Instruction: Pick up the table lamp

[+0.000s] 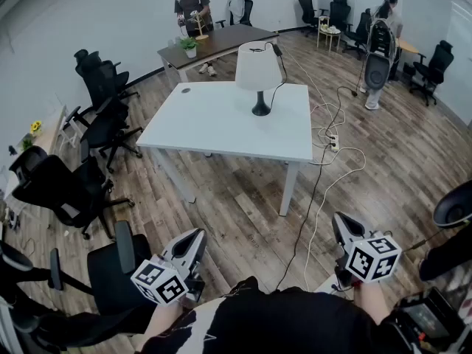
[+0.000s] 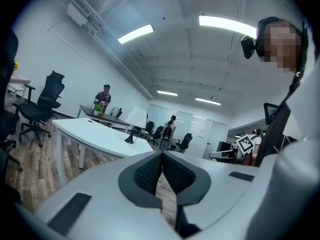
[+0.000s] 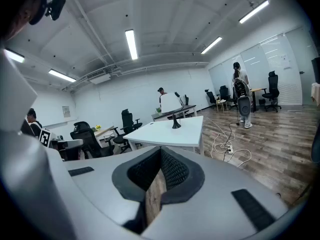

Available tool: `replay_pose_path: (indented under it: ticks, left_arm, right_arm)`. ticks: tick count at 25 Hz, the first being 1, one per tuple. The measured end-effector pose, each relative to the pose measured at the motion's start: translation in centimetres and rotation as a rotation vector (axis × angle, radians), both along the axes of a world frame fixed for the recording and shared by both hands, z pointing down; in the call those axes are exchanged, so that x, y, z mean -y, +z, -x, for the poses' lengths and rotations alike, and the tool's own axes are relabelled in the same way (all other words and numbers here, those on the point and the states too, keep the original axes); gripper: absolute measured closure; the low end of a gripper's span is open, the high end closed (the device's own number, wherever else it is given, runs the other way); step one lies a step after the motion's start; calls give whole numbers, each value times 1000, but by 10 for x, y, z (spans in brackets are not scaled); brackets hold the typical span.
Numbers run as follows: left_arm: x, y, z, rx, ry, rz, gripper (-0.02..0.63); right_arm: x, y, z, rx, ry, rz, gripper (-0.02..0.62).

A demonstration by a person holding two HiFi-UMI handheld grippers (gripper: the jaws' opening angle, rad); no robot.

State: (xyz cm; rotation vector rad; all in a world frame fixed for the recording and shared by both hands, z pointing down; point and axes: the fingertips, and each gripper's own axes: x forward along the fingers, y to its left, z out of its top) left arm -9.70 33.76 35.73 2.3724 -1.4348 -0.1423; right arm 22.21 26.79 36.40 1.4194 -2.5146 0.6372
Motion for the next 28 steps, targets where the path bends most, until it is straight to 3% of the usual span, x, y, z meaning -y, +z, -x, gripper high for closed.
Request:
replay_pose_path:
  ticks: [18, 28]
  left_arm:
    - [27, 5, 66, 6, 31, -3, 592]
    - [47, 23, 123, -18, 25, -18, 594]
  right_arm:
    - [15, 9, 52, -19, 57, 25, 581]
    - [24, 25, 93, 81, 119, 34, 580]
